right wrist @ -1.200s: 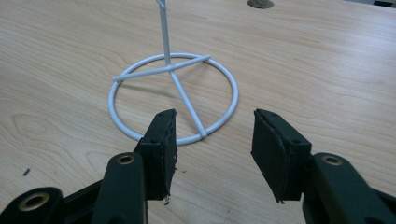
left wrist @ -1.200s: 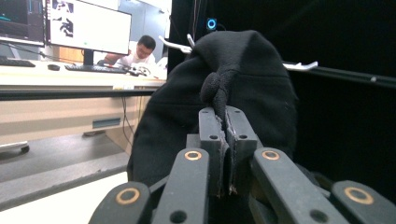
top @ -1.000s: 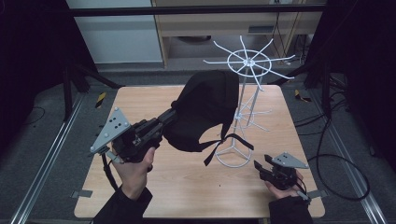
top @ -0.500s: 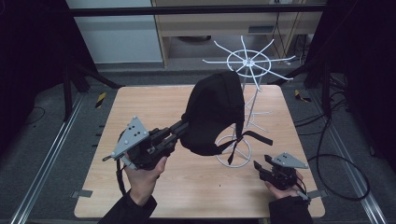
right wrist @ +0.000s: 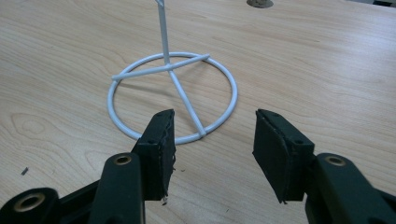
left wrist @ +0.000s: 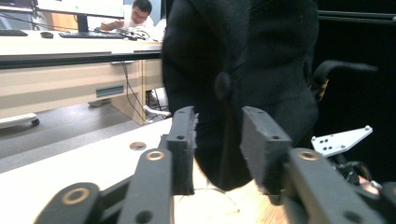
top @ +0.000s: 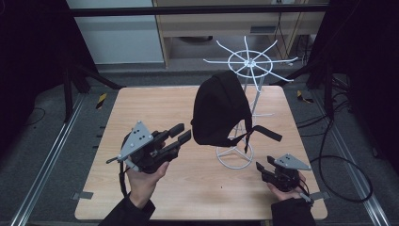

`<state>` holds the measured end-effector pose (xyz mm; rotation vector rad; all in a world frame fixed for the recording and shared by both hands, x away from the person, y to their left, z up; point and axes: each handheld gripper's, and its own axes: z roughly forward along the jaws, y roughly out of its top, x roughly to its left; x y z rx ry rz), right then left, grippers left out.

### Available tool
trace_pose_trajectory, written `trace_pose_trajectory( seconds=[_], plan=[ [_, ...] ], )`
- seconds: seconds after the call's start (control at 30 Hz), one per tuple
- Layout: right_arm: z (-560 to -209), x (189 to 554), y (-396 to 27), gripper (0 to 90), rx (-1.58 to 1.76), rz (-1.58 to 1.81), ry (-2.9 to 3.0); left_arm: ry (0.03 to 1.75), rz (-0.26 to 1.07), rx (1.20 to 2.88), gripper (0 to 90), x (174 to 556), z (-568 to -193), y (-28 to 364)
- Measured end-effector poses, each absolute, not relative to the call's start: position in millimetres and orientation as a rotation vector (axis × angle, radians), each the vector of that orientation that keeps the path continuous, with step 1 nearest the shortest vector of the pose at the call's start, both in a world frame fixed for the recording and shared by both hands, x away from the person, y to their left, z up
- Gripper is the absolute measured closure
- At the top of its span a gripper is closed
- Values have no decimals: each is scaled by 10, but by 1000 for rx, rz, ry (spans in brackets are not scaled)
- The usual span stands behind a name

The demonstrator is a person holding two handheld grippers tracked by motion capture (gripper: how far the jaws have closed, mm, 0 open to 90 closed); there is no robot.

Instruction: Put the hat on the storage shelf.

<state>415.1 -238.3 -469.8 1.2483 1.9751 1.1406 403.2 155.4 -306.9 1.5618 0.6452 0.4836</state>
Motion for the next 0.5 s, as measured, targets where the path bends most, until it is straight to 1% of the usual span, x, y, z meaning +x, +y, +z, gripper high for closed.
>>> trace_pose_trajectory(
  seconds=[0.2,0.33,0.5],
  plan=[
    [-4699,4149,-2398,468,1256,1142,1964,702,534,1618,511,3976,-3325,1854],
    [-4708,4152,-2408,443,1263,1138,1957,804,550,1687,439,4035,-3682,2134],
    [-4721,4160,-2416,406,1265,1132,1943,981,543,1759,389,4175,-4118,2461]
  ],
)
